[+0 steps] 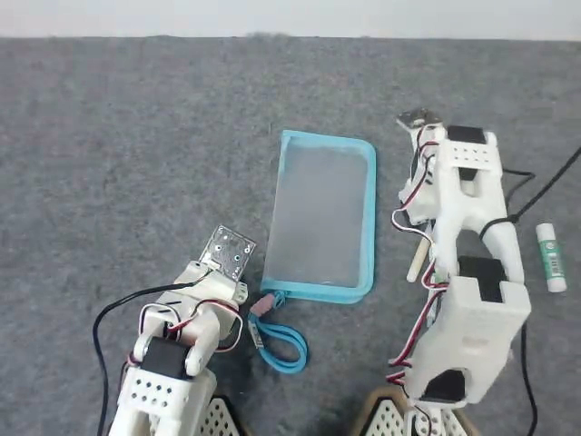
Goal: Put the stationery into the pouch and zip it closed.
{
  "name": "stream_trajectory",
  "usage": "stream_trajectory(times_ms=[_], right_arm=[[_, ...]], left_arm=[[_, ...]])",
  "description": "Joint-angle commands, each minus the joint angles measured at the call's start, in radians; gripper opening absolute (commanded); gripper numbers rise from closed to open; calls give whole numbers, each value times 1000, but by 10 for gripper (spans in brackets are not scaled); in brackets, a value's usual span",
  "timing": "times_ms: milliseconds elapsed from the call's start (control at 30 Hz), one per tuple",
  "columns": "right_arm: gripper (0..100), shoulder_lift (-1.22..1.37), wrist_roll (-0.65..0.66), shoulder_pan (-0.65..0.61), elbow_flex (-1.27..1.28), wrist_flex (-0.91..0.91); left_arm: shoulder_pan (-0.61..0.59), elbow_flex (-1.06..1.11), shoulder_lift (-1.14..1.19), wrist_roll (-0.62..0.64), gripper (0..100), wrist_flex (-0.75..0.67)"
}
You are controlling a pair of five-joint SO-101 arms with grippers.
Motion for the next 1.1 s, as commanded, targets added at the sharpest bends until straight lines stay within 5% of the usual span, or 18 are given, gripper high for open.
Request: stream_trajectory(times_ms=[0, 333, 567, 800, 1067], right_arm=[[170, -59, -6, 54, 0, -33], [165, 47, 29, 102, 18, -58], [5, 74, 28, 131, 12, -90], [8, 4, 37, 251, -81, -19], [8, -47, 224, 412, -138, 27]], left_arm=[[5, -8, -3, -6, 17, 5], [5, -8, -3, -6, 17, 5], [5, -8, -3, -6, 17, 5], [5, -8, -3, -6, 17, 5], [5, -8, -3, -6, 17, 5]])
